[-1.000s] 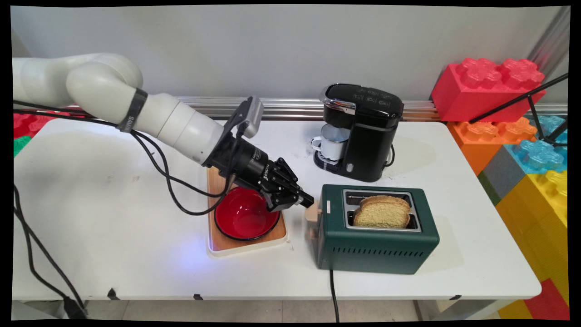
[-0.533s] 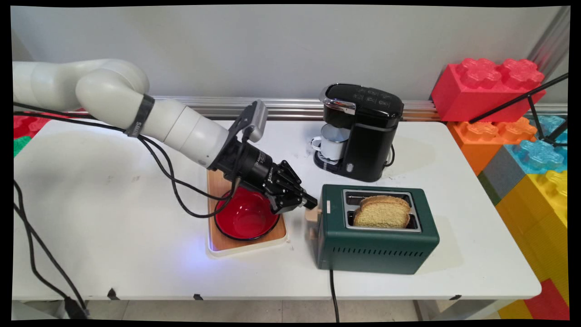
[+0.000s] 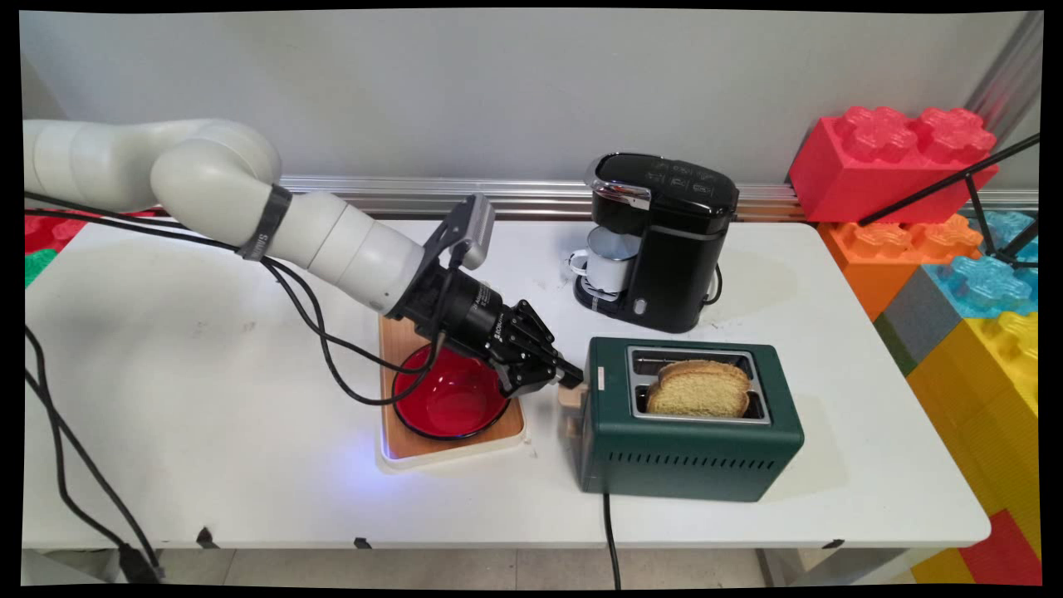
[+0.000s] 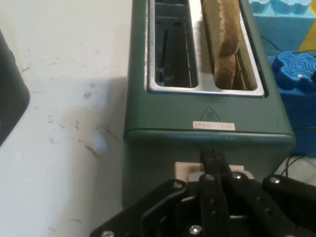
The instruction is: Press the toaster switch
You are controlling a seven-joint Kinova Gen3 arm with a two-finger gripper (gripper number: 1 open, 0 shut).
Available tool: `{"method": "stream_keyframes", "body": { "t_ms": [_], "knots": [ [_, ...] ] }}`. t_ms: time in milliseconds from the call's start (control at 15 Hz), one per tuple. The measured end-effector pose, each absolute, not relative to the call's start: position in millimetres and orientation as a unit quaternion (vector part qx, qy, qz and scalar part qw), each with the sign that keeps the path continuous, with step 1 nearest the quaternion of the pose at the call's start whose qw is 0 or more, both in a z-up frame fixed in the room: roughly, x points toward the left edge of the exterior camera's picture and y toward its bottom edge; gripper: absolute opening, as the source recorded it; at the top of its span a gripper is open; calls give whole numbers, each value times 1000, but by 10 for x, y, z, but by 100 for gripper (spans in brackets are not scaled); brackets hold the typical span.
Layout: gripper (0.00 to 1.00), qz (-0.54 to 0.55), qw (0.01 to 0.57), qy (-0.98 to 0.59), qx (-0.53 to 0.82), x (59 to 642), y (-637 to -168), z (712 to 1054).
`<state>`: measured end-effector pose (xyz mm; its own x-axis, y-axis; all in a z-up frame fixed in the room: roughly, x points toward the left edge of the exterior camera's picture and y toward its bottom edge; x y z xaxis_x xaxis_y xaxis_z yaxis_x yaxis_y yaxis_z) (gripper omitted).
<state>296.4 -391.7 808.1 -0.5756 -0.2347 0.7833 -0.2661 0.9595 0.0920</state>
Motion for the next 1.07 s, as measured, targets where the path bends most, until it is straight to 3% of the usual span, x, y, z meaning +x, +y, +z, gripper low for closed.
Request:
{"method": "stream_keyframes", "body": {
  "t_ms": [1067],
  "knots": [
    [0,15,429,-892,145,2956,-3917,7844]
  ]
}}
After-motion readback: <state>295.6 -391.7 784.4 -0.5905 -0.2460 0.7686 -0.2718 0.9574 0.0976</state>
